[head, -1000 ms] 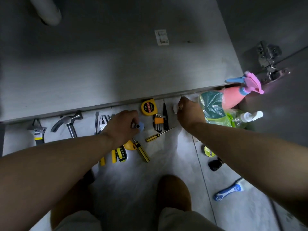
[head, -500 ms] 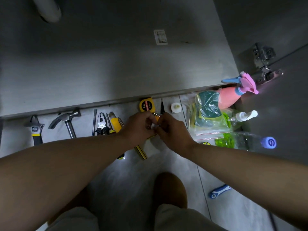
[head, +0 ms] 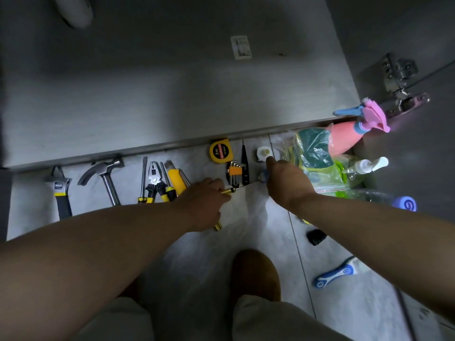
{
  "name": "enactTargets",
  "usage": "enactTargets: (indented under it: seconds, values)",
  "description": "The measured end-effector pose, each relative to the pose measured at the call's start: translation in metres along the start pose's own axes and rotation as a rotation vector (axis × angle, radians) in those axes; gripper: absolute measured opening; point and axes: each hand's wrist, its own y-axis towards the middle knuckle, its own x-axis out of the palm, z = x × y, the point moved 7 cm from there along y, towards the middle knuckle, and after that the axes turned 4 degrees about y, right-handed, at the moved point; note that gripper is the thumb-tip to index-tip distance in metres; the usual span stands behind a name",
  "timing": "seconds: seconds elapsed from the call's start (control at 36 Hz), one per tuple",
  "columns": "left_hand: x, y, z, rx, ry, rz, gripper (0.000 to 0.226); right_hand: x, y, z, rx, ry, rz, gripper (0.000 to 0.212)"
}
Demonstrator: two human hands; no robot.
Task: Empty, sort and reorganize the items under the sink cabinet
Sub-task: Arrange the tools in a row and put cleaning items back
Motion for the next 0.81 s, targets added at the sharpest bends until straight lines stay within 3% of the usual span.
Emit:
enactTargets:
  seconds: [0.19, 0.39, 0.61, 0.81]
  values:
    - [0.000, -0.003, 0.001, -0.003, -0.106, 0.008, 0.040, -0.003, -0.006, -0.003, -0.012, -0.073, 0.049, 0.052]
    - [-0.013, -0.019, -0.011, 0.035, -0.147, 0.060, 0.020, 0.011, -0.018, -0.039, -0.220, 0.106, -0.029, 0.045]
    - [-0.021, -0.058, -0.041, 0.031, -0.115, 0.135, 0.023, 0.028, 0.000, -0.050, -0.094, 0.263, -0.111, 0.064]
    - [-0.016, -0.048, -0.054, -0.167, -0.258, 0.150, 0.028, 0.034, 0.018, -0.046, 0.071, 0.276, -0.094, 0.051]
